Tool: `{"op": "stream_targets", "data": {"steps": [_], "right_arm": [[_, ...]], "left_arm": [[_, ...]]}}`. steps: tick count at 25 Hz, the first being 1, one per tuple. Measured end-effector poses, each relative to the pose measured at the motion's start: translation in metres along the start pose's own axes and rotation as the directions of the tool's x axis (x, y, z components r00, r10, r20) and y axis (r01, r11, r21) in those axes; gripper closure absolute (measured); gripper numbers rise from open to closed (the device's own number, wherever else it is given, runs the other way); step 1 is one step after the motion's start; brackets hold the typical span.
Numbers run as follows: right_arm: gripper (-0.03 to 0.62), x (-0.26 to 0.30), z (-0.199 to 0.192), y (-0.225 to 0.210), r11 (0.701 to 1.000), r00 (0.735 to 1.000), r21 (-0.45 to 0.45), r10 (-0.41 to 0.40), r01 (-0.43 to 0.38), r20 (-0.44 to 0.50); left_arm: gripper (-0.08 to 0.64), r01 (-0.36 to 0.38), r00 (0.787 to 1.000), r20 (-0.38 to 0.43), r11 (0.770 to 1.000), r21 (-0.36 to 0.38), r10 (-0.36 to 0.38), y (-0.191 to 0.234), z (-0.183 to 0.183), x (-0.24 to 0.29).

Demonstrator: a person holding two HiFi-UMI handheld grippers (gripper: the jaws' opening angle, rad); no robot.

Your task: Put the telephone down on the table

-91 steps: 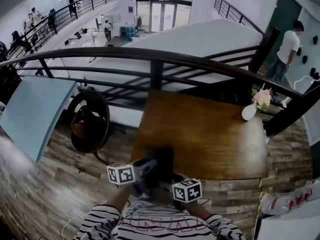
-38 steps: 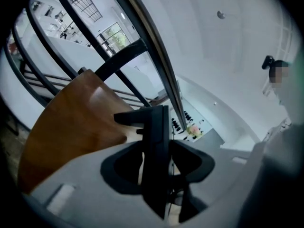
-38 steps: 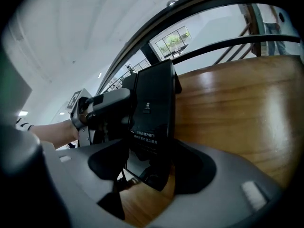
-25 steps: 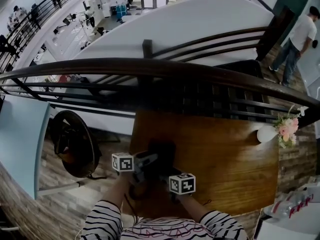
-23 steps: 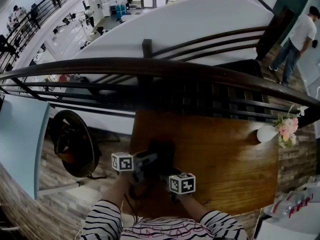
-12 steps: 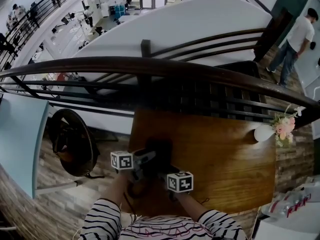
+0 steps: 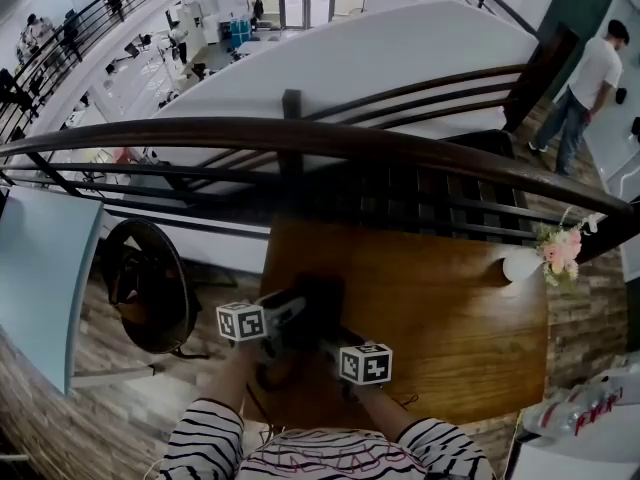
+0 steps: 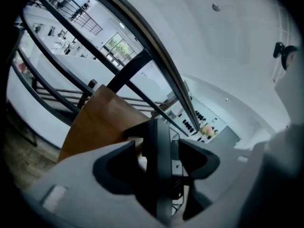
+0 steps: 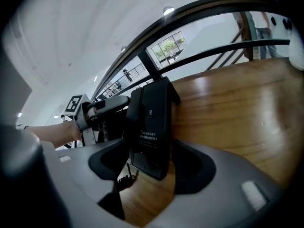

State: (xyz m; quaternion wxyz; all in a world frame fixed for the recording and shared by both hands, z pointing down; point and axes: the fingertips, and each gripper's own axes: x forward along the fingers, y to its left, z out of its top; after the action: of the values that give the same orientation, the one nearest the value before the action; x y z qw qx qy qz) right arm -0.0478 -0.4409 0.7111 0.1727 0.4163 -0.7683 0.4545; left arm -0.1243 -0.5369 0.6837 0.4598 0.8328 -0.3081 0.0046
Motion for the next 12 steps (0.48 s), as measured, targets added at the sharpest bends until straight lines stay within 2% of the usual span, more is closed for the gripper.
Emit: {"op": "stream_targets", "data": {"steps": [5,12], "right_arm": [[0.308,-0.019,-0.007,0.007,1.000,0.999,0.003,-0.010,0.010,0.032],[0.327,-0.050,-0.021,0.027,1.000,0.993,-0.011,-0.021,0.023,0.116]], "left_arm": [[0.272,-0.034,0.998,0.061,0.999,0.035,0.032,-0.014,0.003,-0.027],[0.273,-0.069,0.992,0.115,0.988,0.136,0.053,-0.045,-0.010,-0.071]]}}
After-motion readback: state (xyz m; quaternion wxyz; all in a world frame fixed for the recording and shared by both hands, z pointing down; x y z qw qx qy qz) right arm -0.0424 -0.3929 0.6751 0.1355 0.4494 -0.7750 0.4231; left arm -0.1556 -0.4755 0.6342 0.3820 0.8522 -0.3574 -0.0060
